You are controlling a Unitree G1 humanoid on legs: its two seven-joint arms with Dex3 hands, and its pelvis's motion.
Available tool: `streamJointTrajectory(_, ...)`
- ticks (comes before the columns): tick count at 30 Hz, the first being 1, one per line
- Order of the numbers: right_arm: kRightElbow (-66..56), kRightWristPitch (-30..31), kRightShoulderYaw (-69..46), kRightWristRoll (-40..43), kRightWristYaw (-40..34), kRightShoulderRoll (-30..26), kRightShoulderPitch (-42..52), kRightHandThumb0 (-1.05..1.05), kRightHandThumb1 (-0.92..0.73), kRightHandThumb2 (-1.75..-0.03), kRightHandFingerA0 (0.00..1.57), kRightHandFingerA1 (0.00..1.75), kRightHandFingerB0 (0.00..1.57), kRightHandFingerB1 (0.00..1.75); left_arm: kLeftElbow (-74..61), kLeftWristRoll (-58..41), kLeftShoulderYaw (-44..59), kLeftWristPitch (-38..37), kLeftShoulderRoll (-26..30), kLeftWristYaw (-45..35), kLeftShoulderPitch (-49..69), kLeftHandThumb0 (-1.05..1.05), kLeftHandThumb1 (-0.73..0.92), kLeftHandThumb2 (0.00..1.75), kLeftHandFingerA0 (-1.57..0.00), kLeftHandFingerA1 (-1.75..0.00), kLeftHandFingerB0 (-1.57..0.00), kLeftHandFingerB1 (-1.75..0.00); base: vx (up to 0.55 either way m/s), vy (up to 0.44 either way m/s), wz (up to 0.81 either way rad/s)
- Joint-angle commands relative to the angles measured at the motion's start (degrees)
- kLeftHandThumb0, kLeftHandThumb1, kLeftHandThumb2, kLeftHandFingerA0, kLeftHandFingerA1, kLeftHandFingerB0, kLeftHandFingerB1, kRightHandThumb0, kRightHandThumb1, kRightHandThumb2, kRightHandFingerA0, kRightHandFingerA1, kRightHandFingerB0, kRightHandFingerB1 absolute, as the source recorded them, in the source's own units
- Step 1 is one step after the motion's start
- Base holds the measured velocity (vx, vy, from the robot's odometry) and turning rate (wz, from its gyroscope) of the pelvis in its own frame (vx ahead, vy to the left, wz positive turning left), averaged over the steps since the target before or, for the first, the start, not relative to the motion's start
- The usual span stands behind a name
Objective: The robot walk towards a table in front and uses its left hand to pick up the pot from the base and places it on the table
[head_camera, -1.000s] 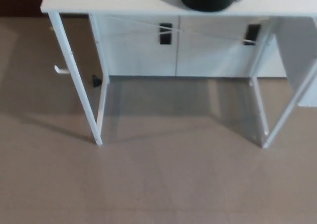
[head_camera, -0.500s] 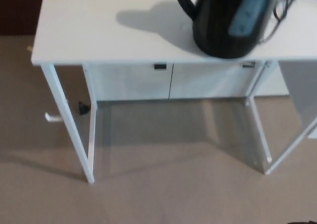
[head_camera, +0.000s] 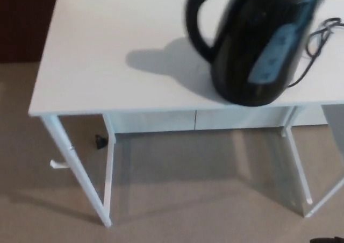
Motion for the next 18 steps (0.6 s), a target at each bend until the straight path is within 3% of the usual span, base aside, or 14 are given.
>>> streamJointTrajectory(1,0.0,0.8,0.1,-0.3,-0.6,-0.7,0.5,-0.25,-0.55,-0.56,0.65,0.43,0.55,0.41,0.1,0.4,-0.3,-1.1,0.6,0.2,1.0,-0.04,0.64,0.58,-0.41,-0.37,-0.36,-0.33,0.0,0.0,0.0)
streamJointTrajectory(16,0.0,1.1,0.2,-0.1,-0.6,-0.8,-0.3,-0.24,-0.55,-0.56,0.66,0.44,0.56,0.42,0.6,1.1,-1.3,-1.7,0.9,0.9,0.4,-0.07,0.64,0.58,-0.44,-0.37,-0.37,-0.34,0.05,0.055,0.03)
streamJointTrajectory(17,0.1,1.1,0.2,-0.2,-0.7,-0.8,-0.3,-0.34,-0.48,-0.69,0.64,0.53,0.53,0.5,0.5,1.1,-1.3,-1.8,1.0,1.0,0.4,-0.06,0.64,0.59,-0.45,-0.38,-0.36,-0.34,0.09,-0.011,0.1)
streamJointTrajectory(18,0.2,1.2,0.3,-0.3,-0.9,-0.7,-0.3,-0.34,-0.48,-0.69,0.64,0.53,0.53,0.5,0.5,1.0,-1.3,-1.8,1.0,1.1,0.5,-0.06,0.64,0.59,-0.45,-0.38,-0.36,-0.34,0.09,-0.016,0.11)
